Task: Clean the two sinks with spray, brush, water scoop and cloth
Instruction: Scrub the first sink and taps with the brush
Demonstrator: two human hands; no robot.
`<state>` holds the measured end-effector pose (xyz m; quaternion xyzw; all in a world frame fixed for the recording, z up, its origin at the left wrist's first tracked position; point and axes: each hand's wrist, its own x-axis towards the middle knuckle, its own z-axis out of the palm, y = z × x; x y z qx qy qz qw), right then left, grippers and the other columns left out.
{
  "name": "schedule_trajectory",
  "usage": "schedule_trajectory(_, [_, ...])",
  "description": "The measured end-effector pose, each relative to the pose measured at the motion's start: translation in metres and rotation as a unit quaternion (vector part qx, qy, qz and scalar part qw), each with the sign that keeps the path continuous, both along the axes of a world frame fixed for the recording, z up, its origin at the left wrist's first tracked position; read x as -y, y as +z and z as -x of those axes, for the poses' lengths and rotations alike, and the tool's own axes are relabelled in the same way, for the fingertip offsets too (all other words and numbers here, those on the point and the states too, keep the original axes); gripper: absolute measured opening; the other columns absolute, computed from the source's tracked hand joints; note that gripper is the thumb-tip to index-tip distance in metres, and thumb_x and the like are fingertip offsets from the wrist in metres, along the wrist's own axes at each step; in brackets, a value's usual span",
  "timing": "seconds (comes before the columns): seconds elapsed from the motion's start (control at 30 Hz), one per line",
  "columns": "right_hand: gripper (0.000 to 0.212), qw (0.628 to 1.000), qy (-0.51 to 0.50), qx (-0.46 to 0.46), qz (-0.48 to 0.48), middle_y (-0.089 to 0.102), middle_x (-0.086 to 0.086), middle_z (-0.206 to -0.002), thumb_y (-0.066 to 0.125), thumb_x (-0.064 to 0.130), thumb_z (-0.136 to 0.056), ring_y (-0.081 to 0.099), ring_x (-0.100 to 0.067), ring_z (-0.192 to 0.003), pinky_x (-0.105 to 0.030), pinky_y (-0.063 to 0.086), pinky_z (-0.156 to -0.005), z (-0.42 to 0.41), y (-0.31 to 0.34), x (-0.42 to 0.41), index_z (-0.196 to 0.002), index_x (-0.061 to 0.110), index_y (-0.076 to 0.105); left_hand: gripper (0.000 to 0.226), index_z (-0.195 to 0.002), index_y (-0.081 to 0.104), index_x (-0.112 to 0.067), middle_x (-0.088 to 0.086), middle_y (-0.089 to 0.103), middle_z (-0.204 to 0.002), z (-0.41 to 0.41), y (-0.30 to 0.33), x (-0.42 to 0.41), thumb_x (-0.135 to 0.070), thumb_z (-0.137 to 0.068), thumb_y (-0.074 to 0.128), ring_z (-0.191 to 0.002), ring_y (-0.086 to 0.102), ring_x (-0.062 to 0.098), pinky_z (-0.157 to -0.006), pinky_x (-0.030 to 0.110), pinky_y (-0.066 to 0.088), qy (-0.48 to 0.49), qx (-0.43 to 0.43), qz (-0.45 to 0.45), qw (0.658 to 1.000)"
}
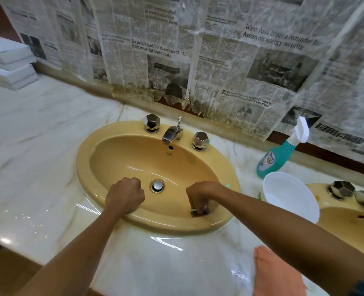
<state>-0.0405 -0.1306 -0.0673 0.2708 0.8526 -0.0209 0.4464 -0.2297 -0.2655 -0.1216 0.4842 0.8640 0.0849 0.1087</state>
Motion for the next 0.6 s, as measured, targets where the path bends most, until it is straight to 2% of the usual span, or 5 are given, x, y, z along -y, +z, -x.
schedule_trajectory(0.17, [0.022,0.990,0.031,-0.059,-0.120,0.063,-0.008,-0.109,0.050,0.007,-0.093,0.062,-0.028,-0.099,-0.035,0.044,-0.071,-0.004,-0.023,0.000,-0.109,0.010,0.064,0.021,-0.095,0.067,-0.016,0.009,0.065,-0.092,0.000,0.001,0.000,-0.025,-0.089,0.049,-0.082,0.061,0.032,-0.067,0.032,0.045,-0.007,0.002,0.001,1.000])
schedule_trajectory(0.23, [0.024,0.995,-0.025,-0.099,-0.020,0.066,-0.009,-0.109,0.060,0.009,-0.088,0.064,-0.026,-0.095,-0.032,0.043,-0.069,0.006,-0.039,0.006,-0.112,0.008,0.065,0.022,-0.096,0.066,-0.015,0.010,0.065,-0.094,0.000,0.002,0.000,-0.026,-0.089,0.048,-0.082,0.061,0.032,-0.068,0.032,0.044,-0.010,-0.003,0.014,1.000])
schedule_trajectory(0.33, [0.036,0.960,-0.170,-0.134,0.175,0.061,-0.003,-0.076,0.074,0.012,-0.081,0.053,-0.017,-0.063,-0.023,0.040,-0.055,0.021,-0.049,0.001,-0.116,0.015,0.070,0.022,-0.095,0.063,-0.013,0.010,0.063,-0.094,0.001,0.002,-0.001,-0.025,-0.089,0.046,-0.077,0.054,0.029,-0.066,0.032,0.040,-0.018,0.002,0.030,0.999])
schedule_trajectory(0.5, [0.022,0.976,-0.086,-0.184,-0.081,0.055,-0.015,-0.111,0.049,0.014,-0.095,0.061,-0.035,-0.099,-0.035,0.049,-0.081,0.018,-0.082,-0.021,-0.115,0.010,0.058,0.021,-0.095,0.062,-0.013,0.007,0.060,-0.091,0.000,0.004,-0.003,-0.025,-0.091,0.045,-0.075,0.051,0.027,-0.066,0.033,0.037,-0.026,0.004,0.043,0.999])
schedule_trajectory(0.6, [0.030,0.962,-0.123,-0.235,-0.062,0.048,-0.013,-0.113,0.042,0.014,-0.095,0.060,-0.036,-0.094,-0.036,0.048,-0.082,0.033,-0.102,-0.012,-0.121,0.020,0.058,0.021,-0.093,0.061,-0.012,0.007,0.060,-0.087,0.001,0.004,-0.003,-0.025,-0.091,0.045,-0.074,0.052,0.027,-0.065,0.033,0.035,-0.036,-0.003,0.046,0.998])
